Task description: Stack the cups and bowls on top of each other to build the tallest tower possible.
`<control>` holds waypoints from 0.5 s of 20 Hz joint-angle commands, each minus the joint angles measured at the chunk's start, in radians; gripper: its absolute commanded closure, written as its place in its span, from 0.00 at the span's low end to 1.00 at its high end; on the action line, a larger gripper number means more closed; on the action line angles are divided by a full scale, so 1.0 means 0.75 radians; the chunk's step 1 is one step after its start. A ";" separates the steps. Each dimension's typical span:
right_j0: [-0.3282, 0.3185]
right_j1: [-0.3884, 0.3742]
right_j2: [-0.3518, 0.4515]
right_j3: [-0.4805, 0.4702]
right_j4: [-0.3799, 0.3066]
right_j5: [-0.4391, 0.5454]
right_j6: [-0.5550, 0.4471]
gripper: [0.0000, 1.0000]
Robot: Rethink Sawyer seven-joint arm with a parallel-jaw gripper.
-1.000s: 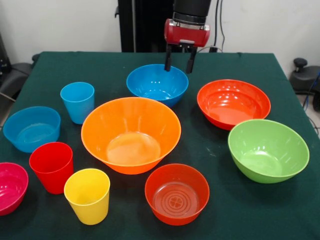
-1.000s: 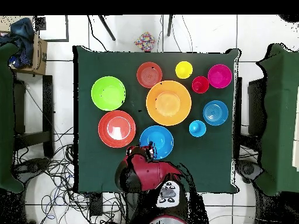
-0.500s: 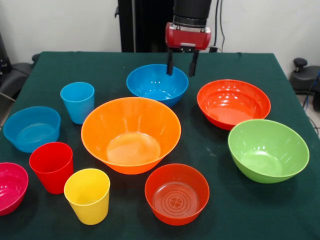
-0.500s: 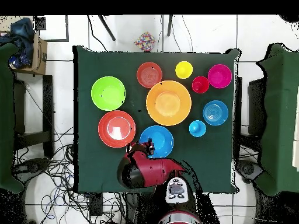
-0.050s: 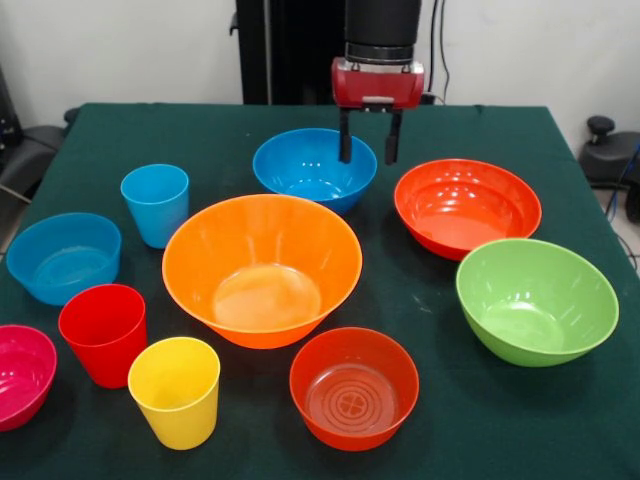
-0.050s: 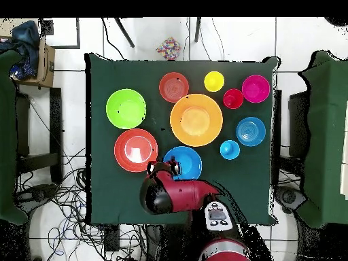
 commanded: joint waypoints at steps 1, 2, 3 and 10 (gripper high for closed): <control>0.029 0.083 0.132 0.003 -0.037 -0.090 0.192 0.00; 0.037 0.092 0.123 -0.002 -0.036 -0.097 0.191 0.00; 0.043 0.099 0.116 -0.006 -0.035 -0.104 0.190 0.00; 0.063 0.126 0.091 -0.023 -0.028 -0.121 0.182 0.00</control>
